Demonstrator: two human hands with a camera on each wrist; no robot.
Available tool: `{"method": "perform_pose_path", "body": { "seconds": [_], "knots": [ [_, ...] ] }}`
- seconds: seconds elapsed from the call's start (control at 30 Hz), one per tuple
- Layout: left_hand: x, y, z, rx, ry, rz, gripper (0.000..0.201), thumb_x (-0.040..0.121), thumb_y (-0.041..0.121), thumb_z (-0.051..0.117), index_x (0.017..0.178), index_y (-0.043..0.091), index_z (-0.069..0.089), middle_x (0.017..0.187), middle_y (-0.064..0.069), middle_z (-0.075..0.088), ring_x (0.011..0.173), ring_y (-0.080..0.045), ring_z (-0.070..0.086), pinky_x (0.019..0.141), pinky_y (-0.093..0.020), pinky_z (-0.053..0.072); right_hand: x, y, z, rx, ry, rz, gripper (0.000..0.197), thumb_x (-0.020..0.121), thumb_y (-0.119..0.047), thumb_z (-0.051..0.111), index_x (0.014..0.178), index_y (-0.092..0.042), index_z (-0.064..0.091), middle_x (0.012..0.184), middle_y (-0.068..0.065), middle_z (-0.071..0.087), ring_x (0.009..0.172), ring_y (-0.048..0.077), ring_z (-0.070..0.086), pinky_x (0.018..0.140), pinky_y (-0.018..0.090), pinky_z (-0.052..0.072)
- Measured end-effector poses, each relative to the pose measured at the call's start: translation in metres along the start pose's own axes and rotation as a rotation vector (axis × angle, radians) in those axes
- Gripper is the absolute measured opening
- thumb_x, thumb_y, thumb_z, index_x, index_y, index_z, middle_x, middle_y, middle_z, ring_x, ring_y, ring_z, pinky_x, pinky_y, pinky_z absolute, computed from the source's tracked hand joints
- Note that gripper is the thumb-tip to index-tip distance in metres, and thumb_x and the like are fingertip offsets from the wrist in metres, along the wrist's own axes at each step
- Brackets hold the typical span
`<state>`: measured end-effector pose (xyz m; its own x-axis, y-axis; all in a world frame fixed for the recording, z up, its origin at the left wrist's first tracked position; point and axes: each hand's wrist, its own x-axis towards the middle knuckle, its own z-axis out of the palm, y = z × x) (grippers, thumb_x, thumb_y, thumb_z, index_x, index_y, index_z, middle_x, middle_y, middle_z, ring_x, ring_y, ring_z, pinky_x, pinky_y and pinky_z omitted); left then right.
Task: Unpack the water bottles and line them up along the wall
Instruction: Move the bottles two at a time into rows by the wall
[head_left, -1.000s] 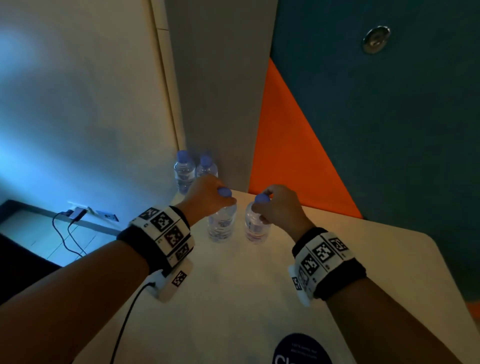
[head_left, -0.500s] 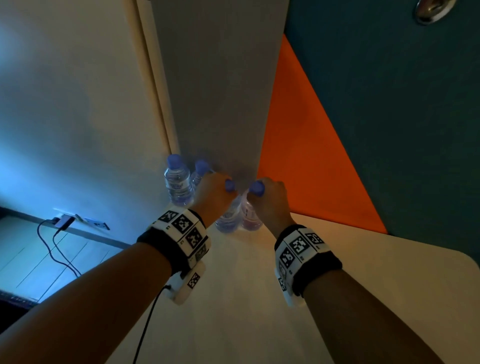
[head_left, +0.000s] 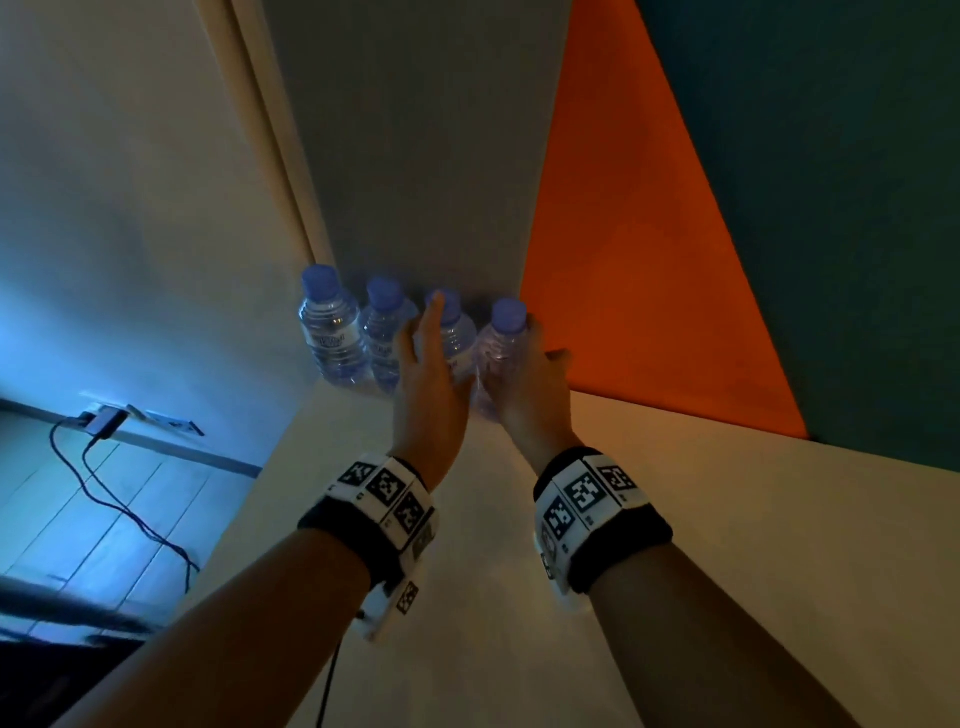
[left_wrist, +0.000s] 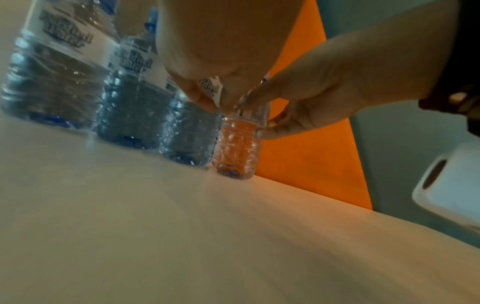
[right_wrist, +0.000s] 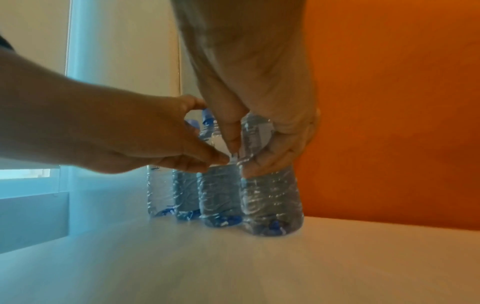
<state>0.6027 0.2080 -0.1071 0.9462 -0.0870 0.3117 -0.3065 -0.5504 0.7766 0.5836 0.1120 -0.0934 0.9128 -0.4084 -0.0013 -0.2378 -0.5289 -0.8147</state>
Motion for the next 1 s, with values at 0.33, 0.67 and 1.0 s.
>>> {"method": "perform_pose_path", "body": {
  "seconds": [0.33, 0.67, 1.0],
  "knots": [
    [0.014, -0.015, 0.001, 0.098, -0.036, 0.050, 0.076, 0.088, -0.004, 0.051, 0.148, 0.018, 0.009, 0.151, -0.018, 0.020, 0.135, -0.028, 0.035, 0.105, -0.031, 0.034, 0.003, 0.006, 0.006, 0.017, -0.072, 0.002, 0.074, 0.095, -0.016, 0.051, 0.151, -0.020, 0.004, 0.144, 0.019, 0.034, 0.120, 0.037, 0.046, 0.095, 0.035, 0.039],
    [-0.043, 0.029, -0.022, 0.125, -0.305, 0.073, 0.060, 0.080, -0.002, 0.060, 0.134, 0.013, 0.037, 0.138, -0.018, 0.032, 0.109, -0.035, 0.055, 0.088, -0.046, 0.054, -0.041, -0.011, -0.045, -0.293, -0.353, 0.004, 0.049, 0.087, -0.014, 0.055, 0.134, -0.009, 0.044, 0.135, 0.022, 0.051, 0.118, 0.036, 0.054, 0.090, 0.032, 0.046],
    [-0.169, 0.127, -0.049, 0.189, -0.839, 0.068, 0.025, 0.086, 0.022, 0.060, 0.108, 0.011, 0.060, 0.111, -0.008, 0.066, 0.101, -0.022, 0.063, 0.092, -0.036, 0.052, -0.164, -0.024, -0.168, -0.634, -0.656, 0.140, 0.054, 0.091, -0.030, 0.057, 0.140, -0.018, 0.039, 0.140, 0.009, 0.047, 0.120, 0.025, 0.049, 0.081, 0.030, 0.036]
  ]
}}
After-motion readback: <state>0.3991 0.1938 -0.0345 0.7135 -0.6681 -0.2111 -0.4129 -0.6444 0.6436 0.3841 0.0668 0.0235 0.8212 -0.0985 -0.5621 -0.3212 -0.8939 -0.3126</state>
